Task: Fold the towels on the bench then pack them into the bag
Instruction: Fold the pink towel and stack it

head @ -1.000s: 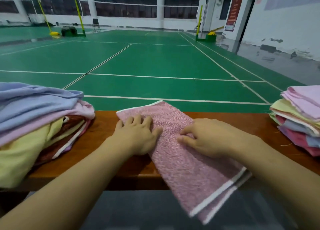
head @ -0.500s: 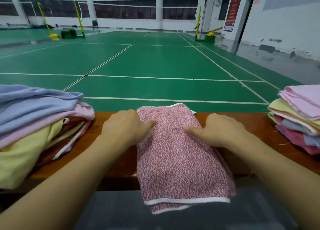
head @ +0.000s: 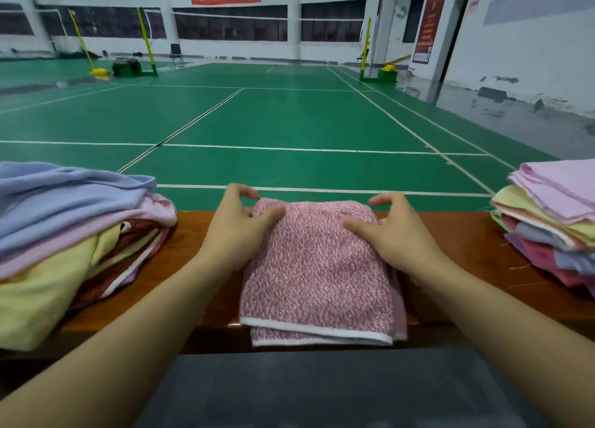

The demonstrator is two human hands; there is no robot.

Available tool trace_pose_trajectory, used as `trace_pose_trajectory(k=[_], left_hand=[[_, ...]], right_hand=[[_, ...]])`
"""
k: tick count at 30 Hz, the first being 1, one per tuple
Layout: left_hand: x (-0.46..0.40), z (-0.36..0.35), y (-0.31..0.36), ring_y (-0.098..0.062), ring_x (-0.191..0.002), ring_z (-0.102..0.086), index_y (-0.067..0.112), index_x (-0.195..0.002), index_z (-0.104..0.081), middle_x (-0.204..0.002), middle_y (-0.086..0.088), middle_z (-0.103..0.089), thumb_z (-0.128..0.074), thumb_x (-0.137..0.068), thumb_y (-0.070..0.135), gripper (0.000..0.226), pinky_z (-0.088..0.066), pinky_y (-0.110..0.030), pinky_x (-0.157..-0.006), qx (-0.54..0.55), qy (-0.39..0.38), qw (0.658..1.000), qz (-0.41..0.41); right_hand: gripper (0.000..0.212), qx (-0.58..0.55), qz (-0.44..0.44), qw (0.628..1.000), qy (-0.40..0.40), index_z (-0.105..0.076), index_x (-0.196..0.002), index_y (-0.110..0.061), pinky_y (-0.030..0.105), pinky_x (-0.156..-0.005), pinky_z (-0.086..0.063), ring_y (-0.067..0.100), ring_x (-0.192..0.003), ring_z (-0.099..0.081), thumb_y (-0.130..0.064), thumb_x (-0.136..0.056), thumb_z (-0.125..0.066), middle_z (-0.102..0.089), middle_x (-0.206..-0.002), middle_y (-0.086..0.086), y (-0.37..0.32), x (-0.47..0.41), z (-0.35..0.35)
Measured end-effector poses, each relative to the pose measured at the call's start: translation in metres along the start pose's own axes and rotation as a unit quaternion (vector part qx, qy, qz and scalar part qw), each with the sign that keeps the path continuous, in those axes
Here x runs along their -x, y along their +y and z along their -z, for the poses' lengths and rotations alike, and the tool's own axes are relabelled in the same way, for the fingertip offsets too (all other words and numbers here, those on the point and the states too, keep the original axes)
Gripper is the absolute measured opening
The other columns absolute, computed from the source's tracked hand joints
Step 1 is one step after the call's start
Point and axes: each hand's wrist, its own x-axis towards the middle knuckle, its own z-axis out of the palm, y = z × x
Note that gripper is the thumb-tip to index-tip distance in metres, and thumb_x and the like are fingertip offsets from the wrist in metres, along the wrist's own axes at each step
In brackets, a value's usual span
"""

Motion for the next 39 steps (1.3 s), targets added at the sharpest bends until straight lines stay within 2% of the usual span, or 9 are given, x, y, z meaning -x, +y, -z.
trace_pose_trajectory(k=[3,8,14,17,22,26,33,37,39], left_hand=[[-0.001,0.0,0.0,-0.014,-0.102,-0.066,0.055,-0.109,-0.05,-0.095,0.01,-0.07,-0.07,-0.073,0.069,0.044,-0.048,-0.056,-0.1,0.017,0.066,0.994,-0.08],[0.008,0.003,0.016,-0.008,-0.102,-0.07,0.028,-0.119,-0.059,-0.11,0.001,-0.071,-0.072,-0.092,0.028,0.029,-0.059,-0.039,-0.092,0.151,0.046,0.974,-0.165],[0.012,0.012,0.033,-0.02,-0.111,-0.064,0.026,-0.112,-0.06,-0.114,0.001,-0.066,-0.071,-0.095,0.017,0.023,-0.053,-0.046,-0.099,0.117,0.139,0.926,-0.33],[0.016,0.015,0.05,-0.012,-0.116,-0.06,0.026,-0.122,-0.054,-0.123,0.01,-0.058,-0.065,-0.099,0.016,0.027,-0.054,-0.034,-0.097,0.136,0.143,0.912,-0.359],[0.013,0.006,0.049,0.015,-0.12,-0.045,0.027,-0.139,-0.047,-0.129,0.029,-0.046,-0.059,-0.102,0.026,0.039,-0.036,-0.01,-0.104,0.04,0.106,0.944,-0.308],[0.003,0.003,0.041,-0.014,-0.13,-0.05,0.036,-0.143,-0.044,-0.141,0.008,-0.051,-0.059,-0.102,0.034,0.044,-0.039,-0.039,-0.112,-0.005,0.032,0.984,-0.173],[-0.002,-0.006,0.016,-0.032,-0.108,-0.063,0.032,-0.155,-0.029,-0.118,-0.011,-0.061,-0.062,-0.097,0.044,0.068,-0.05,-0.04,-0.095,-0.158,-0.059,0.986,-0.003],[-0.003,-0.003,0.016,-0.026,-0.114,-0.059,0.025,-0.137,-0.054,-0.128,-0.007,-0.055,-0.06,-0.094,0.053,0.051,-0.051,-0.043,-0.097,-0.306,0.001,0.949,-0.069],[0.005,-0.005,0.03,-0.012,-0.093,-0.064,0.025,-0.111,-0.066,-0.11,0.001,-0.065,-0.06,-0.095,0.053,0.032,-0.054,-0.032,-0.08,-0.29,-0.04,0.949,-0.116]], right_hand=[[0.055,-0.123,0.034,0.991,0.047,-0.052,-0.12,-0.035,0.047,-0.089,-0.057,0.027,-0.093,-0.071,-0.052,-0.077,-0.083,-0.072,-0.102,0.011,0.0,-0.001,-0.002],[0.032,-0.244,0.13,0.954,0.12,-0.066,-0.111,-0.023,0.037,-0.091,-0.059,0.009,-0.1,-0.071,-0.03,-0.084,-0.082,-0.073,-0.111,0.003,-0.012,0.003,0.006],[0.029,-0.223,0.283,0.91,0.204,-0.059,-0.114,-0.027,0.027,-0.087,-0.056,0.011,-0.103,-0.066,-0.021,-0.091,-0.076,-0.065,-0.11,-0.007,-0.033,0.023,0.019],[0.034,-0.185,0.339,0.893,0.232,-0.053,-0.121,-0.027,0.028,-0.097,-0.052,0.007,-0.114,-0.059,-0.021,-0.094,-0.073,-0.057,-0.119,-0.012,-0.043,0.028,0.023],[0.042,-0.146,0.308,0.922,0.186,-0.051,-0.133,-0.021,0.03,-0.107,-0.047,0.004,-0.124,-0.054,-0.022,-0.096,-0.07,-0.055,-0.129,-0.007,-0.039,0.022,0.014],[0.043,-0.149,0.21,0.958,0.127,-0.054,-0.129,-0.023,0.029,-0.115,-0.041,0.001,-0.129,-0.051,-0.021,-0.091,-0.075,-0.057,-0.134,-0.009,-0.036,0.014,0.011],[0.073,0.098,0.022,0.995,-0.025,-0.05,-0.142,-0.023,0.036,-0.105,-0.043,0.022,-0.133,-0.052,-0.051,-0.082,-0.079,-0.054,-0.147,0.001,0.001,-0.001,0.001],[0.076,0.351,0.023,0.936,0.002,-0.051,-0.131,-0.025,0.038,-0.081,-0.048,0.028,-0.112,-0.063,-0.081,-0.079,-0.058,-0.066,-0.123,0.002,0.002,-0.005,0.008],[0.082,0.447,0.027,0.893,0.045,-0.052,-0.123,-0.023,0.038,-0.078,-0.046,0.031,-0.105,-0.064,-0.09,-0.076,-0.048,-0.067,-0.113,0.005,0.001,-0.007,0.012]])
